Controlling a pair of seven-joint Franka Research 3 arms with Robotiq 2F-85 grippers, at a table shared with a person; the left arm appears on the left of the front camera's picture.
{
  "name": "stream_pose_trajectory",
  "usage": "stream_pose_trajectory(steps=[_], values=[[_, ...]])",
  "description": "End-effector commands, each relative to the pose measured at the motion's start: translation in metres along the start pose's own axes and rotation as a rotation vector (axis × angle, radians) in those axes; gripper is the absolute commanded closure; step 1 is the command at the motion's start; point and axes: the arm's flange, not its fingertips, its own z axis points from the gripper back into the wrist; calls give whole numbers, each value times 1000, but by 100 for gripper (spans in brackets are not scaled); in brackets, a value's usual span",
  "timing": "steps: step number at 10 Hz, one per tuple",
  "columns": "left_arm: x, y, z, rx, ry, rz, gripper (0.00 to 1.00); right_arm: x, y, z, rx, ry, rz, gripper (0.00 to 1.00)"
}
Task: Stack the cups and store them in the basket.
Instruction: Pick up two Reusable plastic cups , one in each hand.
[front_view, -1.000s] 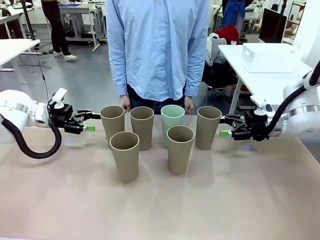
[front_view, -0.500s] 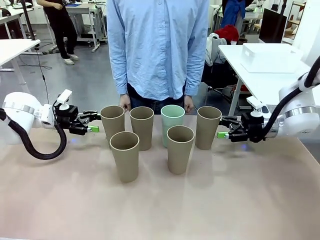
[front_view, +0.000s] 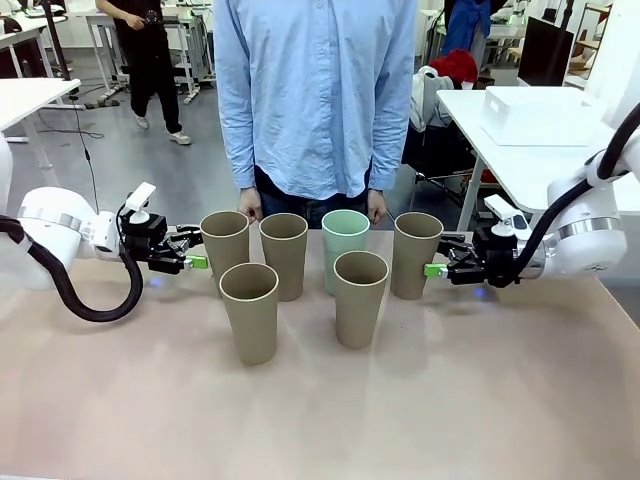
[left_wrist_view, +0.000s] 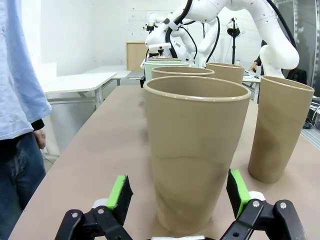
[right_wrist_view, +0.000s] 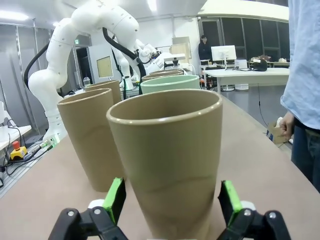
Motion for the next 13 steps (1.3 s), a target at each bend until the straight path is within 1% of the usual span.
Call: stream_pose_trajectory(steps=[1,3,5,9,11,13], values=[[1,1,-9,-1,-10,-13,0,1,-8,-12,-11,-13,-4,0],[2,1,-15,-28,-22,-5,0,0,-9,-18,-9,-8,-19,0],[3,0,-25,-16,-23,-17,0,-1,-10,-26,-13,-10,-34,0],[-2,1,-39,-16,-31,1,0,-3,-10,-40,-4,-6,-47,0],[-1,-2,-46,-31,-35,5,0,-3,-9,-42,-2,0,-53,0],[-2,-2,-54,-42,-62,21,0,-3,-5,-42,1,-1,-55,0]])
